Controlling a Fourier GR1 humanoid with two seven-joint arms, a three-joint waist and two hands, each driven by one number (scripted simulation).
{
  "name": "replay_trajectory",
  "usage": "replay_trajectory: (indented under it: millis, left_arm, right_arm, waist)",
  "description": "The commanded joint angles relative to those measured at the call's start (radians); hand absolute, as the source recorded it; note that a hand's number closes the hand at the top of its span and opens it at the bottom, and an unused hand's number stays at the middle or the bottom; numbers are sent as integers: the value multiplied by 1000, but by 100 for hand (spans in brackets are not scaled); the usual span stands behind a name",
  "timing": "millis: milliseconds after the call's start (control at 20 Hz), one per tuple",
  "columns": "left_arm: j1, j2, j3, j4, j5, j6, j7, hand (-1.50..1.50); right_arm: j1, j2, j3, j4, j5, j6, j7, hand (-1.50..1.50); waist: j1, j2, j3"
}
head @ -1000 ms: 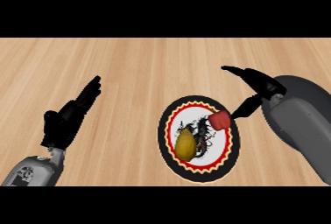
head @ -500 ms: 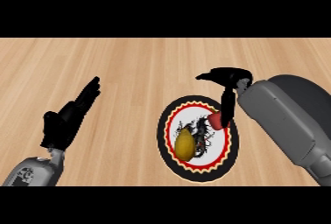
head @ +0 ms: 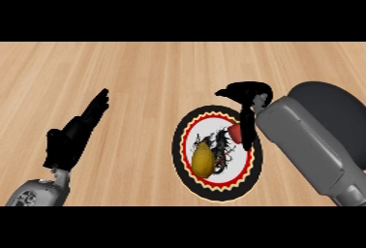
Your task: Pick the bell pepper from the plate and place it in the pan
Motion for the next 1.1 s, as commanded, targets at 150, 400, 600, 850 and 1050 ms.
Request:
replay_trajectory:
  millis: [150, 400, 600, 850, 1050]
  left_arm:
    - [-63, -18, 60, 41, -15, -43, 28, 0]
    - [7, -71, 36, -25, -67, -29, 19, 0]
    - [-16, -63, 71, -19, -73, -54, 40, 0]
    - [20, -76, 88, -75, -68, -102, 80, 0]
    - [-10, -74, 105, -23, -80, -112, 37, 0]
  right_arm:
    - [-3, 67, -42, 18, 114, 29, 37, -150]
    - [108, 35, -46, -54, 211, 27, -37, -150]
    - [159, 70, -44, 7, 292, -58, -115, -150]
    - [151, 118, -88, 35, 358, -30, -128, -150]
    - [192, 116, -5, 39, 400, -25, -253, 150]
  waist:
    - [1, 3, 0]
    - [2, 2, 0]
    - [4, 3, 1]
    - [5, 2, 0]
    - [5, 3, 1]
